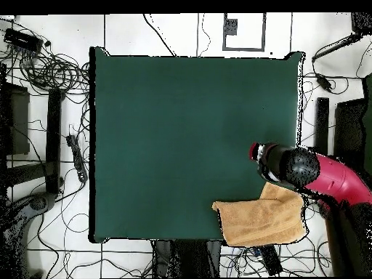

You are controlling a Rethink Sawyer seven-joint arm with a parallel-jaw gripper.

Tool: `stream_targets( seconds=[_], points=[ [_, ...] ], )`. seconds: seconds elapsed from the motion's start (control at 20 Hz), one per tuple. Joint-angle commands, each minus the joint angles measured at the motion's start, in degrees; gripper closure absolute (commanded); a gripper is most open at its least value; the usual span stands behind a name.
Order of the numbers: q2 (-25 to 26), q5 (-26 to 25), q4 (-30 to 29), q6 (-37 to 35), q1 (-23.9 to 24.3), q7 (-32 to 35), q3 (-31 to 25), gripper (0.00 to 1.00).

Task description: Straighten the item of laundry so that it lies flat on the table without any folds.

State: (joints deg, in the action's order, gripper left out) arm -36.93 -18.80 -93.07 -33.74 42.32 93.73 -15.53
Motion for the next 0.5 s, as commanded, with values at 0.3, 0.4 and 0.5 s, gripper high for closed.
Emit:
stream_targets(
  seconds=[0.3, 0.4, 0.5],
  points=[
    [2.62, -1.81, 5.65, -12.74, -3.24, 2.23, 4.68, 1.0],
    [3.1, -2.55, 7.03, -14.95, -3.52, 2.09, 5.71, 1.0],
    [2.75, -3.04, 8.02, -17.59, -3.64, 1.84, 6.7, 1.0]
  ],
)
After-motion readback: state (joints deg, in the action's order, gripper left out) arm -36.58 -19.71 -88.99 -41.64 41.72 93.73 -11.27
